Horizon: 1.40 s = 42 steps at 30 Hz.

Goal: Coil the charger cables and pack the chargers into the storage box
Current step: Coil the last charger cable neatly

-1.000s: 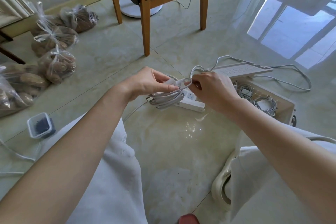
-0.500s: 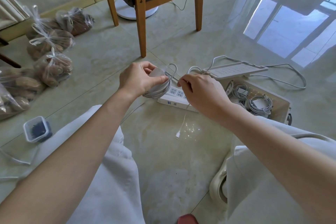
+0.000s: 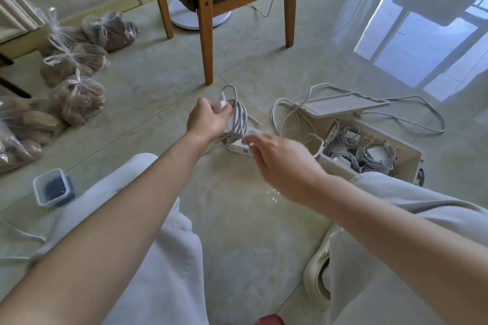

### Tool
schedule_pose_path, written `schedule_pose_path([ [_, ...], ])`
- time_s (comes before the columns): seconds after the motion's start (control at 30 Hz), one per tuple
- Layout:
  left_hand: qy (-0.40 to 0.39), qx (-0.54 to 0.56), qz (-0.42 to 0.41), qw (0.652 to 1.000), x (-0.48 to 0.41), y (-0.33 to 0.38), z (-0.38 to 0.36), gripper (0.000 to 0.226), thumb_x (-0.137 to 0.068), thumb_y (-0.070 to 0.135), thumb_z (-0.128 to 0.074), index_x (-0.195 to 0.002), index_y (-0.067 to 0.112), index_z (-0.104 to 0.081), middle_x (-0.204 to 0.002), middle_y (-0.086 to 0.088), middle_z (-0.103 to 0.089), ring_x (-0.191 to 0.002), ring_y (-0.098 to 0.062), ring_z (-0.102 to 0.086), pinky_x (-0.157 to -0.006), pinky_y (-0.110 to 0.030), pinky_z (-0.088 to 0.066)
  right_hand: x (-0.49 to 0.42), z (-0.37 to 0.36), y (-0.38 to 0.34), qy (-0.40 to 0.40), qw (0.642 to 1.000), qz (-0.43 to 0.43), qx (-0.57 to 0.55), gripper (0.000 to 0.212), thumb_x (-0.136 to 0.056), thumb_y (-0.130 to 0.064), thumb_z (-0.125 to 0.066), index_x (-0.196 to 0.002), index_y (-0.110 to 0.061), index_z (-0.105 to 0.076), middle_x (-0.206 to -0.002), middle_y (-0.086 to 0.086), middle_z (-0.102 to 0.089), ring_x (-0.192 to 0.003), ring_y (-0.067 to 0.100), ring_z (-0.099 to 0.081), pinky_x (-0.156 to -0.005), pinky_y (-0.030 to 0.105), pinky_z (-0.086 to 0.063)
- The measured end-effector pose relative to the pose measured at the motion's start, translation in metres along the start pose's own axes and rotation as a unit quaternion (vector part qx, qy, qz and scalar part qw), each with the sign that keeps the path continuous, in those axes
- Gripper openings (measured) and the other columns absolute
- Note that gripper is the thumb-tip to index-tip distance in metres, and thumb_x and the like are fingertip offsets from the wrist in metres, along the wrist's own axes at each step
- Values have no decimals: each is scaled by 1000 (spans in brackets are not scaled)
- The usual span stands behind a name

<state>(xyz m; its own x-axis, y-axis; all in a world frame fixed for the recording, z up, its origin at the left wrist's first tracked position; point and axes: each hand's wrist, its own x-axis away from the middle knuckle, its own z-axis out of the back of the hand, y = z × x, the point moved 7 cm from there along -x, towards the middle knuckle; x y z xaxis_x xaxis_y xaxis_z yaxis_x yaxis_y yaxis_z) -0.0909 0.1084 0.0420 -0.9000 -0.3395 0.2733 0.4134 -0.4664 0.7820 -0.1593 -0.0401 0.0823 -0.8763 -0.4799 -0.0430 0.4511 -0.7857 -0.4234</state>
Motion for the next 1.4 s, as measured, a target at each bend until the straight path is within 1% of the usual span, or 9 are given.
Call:
schedule_pose_path([
  [0.1, -39, 169, 96, 980, 0, -9, -7, 37, -87, 40, -64, -102, 8, -56, -106, -15, -65, -85, -25, -64, -68, -34, -54, 13, -27, -9, -69, 997, 19, -36, 45, -93, -7, -40, -135, -23, -38, -124, 1, -57, -103, 27, -58, -78, 34, -45],
  [0.23, -86, 261, 153, 949, 11, -9, -16, 36, -82, 42, -68, -82, 7, -64, -72, -9, -68, -58, -20, -65, -51, -30, -55, 7, -30, 0, -78, 996, 16, -42, 55, -90, -2, -39, -139, -26, -33, -109, 4, -58, -90, 29, -57, -69, 34, -41],
  [0.53, -171, 343, 178, 906, 23, -1, -25, 31, -81, 39, -70, -88, 9, -66, -99, -14, -65, -90, -29, -62, -95, -46, -49, -6, -27, 23, -122, 991, 21, -56, 52, -84, 7, -35, -121, -26, -50, -85, -6, -52, -74, 18, -51, -69, 32, -44],
  [0.8, -71, 354, 191, 913, 16, -5, -8, 31, -81, 41, -69, -71, 13, -61, -49, -1, -64, -61, -18, -61, -61, -32, -55, -6, -32, 20, -97, 991, 25, -94, 40, -89, 3, -35, -110, -26, -54, -76, -10, -50, -70, 16, -51, -70, 33, -48],
  [1.0, -128, 360, 188, 905, 23, 0, -11, 34, -79, 41, -71, -86, 8, -64, -85, -12, -67, -76, -24, -64, -75, -40, -56, -11, -32, 24, -95, 991, 29, -85, 38, -92, 1, -35, -109, -27, -54, -77, -7, -54, -67, 16, -52, -70, 36, -52],
  [1.1, -228, 299, 186, 908, 34, 5, -21, 41, -80, 45, -67, -96, 7, -64, -111, -15, -67, -103, -29, -63, -93, -50, -48, -10, -31, 27, -114, 991, 41, -57, 36, -90, 2, -38, -111, -22, -55, -78, -7, -54, -69, 13, -50, -69, 33, -49],
  [1.17, -277, 248, 168, 913, 42, 10, -24, 36, -81, 44, -63, -90, 9, -62, -103, -14, -66, -97, -27, -61, -96, -49, -45, -9, -32, 29, -140, 988, 63, -13, 30, -91, -2, -39, -109, -19, -56, -80, -8, -54, -73, 16, -52, -69, 34, -48],
  [1.33, -404, 63, 61, 911, 52, 17, -22, 39, -74, 46, -63, -97, 15, -65, -90, -4, -66, -76, -15, -63, -65, -29, -55, -11, -34, 52, -151, 982, 61, 97, 19, -95, -13, -41, -101, -20, -57, -100, -3, -62, -94, 20, -56, -76, 34, -44],
  [1.4, -432, -60, 12, 900, 52, 12, -20, 32, -73, 51, -71, -91, 25, -72, -86, 8, -69, -77, -9, -63, -70, -27, -52, -14, -25, 68, -129, 983, 30, 129, 20, -97, -15, -40, -102, -21, -58, -106, -2, -64, -99, 21, -56, -78, 32, -41],
])
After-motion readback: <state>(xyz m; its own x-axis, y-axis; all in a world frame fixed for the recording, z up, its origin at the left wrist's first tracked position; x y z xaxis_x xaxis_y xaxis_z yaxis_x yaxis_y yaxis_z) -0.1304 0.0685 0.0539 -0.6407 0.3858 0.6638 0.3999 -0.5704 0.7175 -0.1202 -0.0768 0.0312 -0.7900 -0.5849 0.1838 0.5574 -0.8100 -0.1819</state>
